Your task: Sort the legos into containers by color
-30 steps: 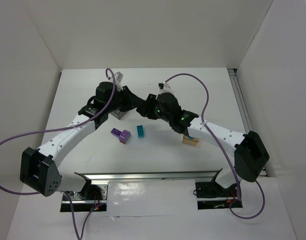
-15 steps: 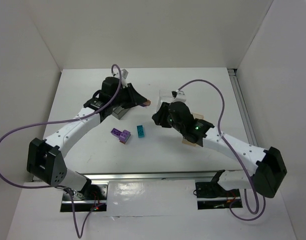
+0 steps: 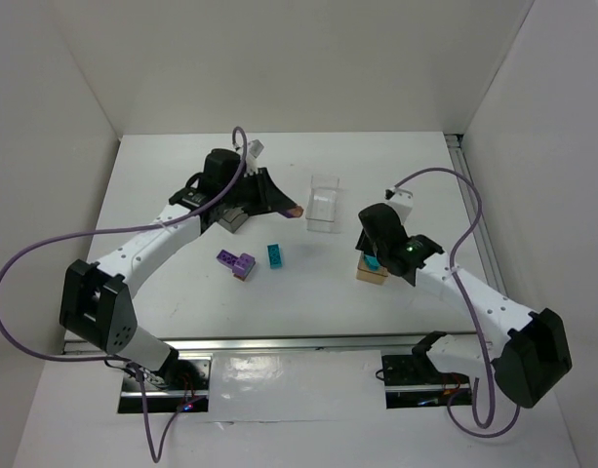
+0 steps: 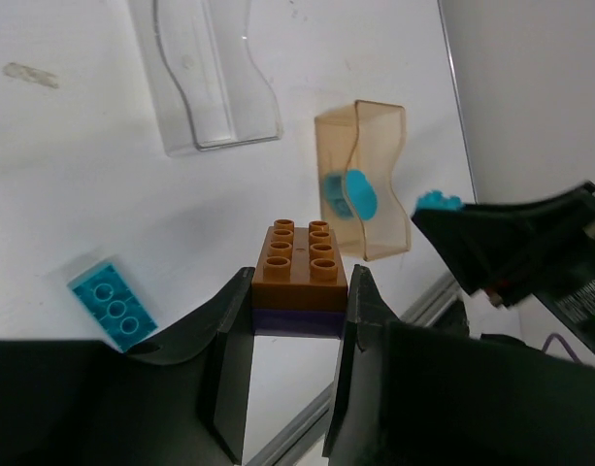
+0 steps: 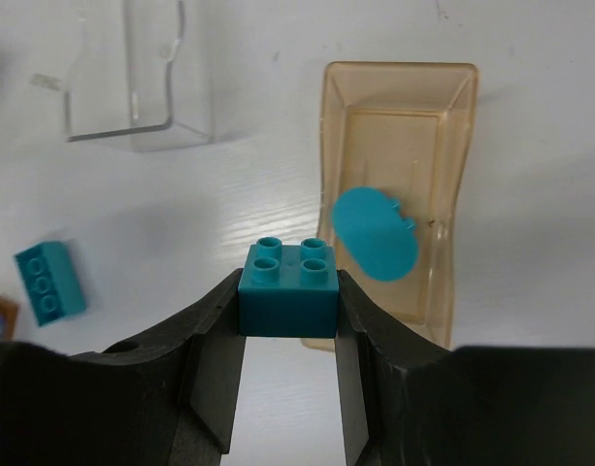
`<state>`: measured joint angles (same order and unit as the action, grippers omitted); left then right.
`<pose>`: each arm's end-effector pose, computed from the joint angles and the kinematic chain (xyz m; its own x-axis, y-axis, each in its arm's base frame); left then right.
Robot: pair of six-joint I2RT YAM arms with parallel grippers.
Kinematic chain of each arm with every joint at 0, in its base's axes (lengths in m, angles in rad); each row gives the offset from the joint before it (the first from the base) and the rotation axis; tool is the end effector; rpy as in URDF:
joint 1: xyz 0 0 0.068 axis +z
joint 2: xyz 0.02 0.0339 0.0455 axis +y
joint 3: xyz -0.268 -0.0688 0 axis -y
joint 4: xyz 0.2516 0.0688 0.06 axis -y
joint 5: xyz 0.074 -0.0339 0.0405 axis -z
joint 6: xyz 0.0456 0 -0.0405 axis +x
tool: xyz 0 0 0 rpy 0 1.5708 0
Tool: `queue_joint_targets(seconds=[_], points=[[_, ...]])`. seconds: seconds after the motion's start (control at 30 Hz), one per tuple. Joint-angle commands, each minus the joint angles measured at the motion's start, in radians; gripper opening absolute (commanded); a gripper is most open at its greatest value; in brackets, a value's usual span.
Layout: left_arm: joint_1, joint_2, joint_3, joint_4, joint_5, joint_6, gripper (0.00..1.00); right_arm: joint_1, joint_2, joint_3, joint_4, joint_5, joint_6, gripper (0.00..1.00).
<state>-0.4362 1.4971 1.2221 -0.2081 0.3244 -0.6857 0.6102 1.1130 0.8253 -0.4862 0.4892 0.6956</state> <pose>0.3224 -0.1663 0.3157 -0.7414 -0.3166 -0.5916 0.2414 0.6969 -0.6753 0.2102 0.1209 0.2602 -0.5874 0.2796 -0.7595 0.1902 0.9598 0.2062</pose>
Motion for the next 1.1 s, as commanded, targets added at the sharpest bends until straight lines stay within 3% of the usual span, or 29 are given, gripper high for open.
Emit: queue_joint_targets(seconds=[0.0, 0.13, 0.33, 0.43, 0.5, 0.53, 0.63, 0.83, 0.97, 1.07], points=[[0.004, 0.026, 0.063, -0.008, 0.139, 0.069, 0.0, -0.056, 0.06, 0.006, 0.037, -0.006, -0.062, 0.12], [0.004, 0.015, 0.054, -0.008, 0.148, 0.091, 0.0, -0.177, 0.099, 0.006, 0.113, -0.069, -0.128, 0.12], [0.013, 0.006, 0.043, -0.008, 0.173, 0.091, 0.0, -0.265, 0.214, 0.038, 0.164, -0.115, -0.166, 0.25], [0.022, -0.005, 0.043, -0.019, 0.163, 0.091, 0.0, -0.265, 0.248, 0.076, 0.173, -0.115, -0.176, 0.52], [0.033, -0.015, 0.034, -0.03, 0.14, 0.091, 0.0, -0.265, 0.26, 0.086, 0.152, -0.115, -0.176, 0.63], [0.042, -0.033, 0.019, -0.03, 0.124, 0.091, 0.0, -0.265, 0.249, 0.096, 0.152, -0.104, -0.176, 0.75], [0.063, -0.067, 0.005, -0.04, 0.047, 0.08, 0.0, -0.205, 0.223, 0.109, 0.141, -0.081, -0.176, 0.78], [0.16, -0.126, 0.005, -0.096, -0.012, 0.071, 0.0, 0.054, 0.234, 0.192, 0.107, 0.035, -0.166, 0.78], [0.229, -0.196, -0.015, -0.16, -0.093, 0.054, 0.0, 0.18, 0.338, 0.225, 0.217, -0.133, -0.22, 0.78], [0.293, -0.244, -0.038, -0.214, -0.188, 0.014, 0.0, 0.233, 0.477, 0.294, 0.247, -0.222, -0.267, 0.86]])
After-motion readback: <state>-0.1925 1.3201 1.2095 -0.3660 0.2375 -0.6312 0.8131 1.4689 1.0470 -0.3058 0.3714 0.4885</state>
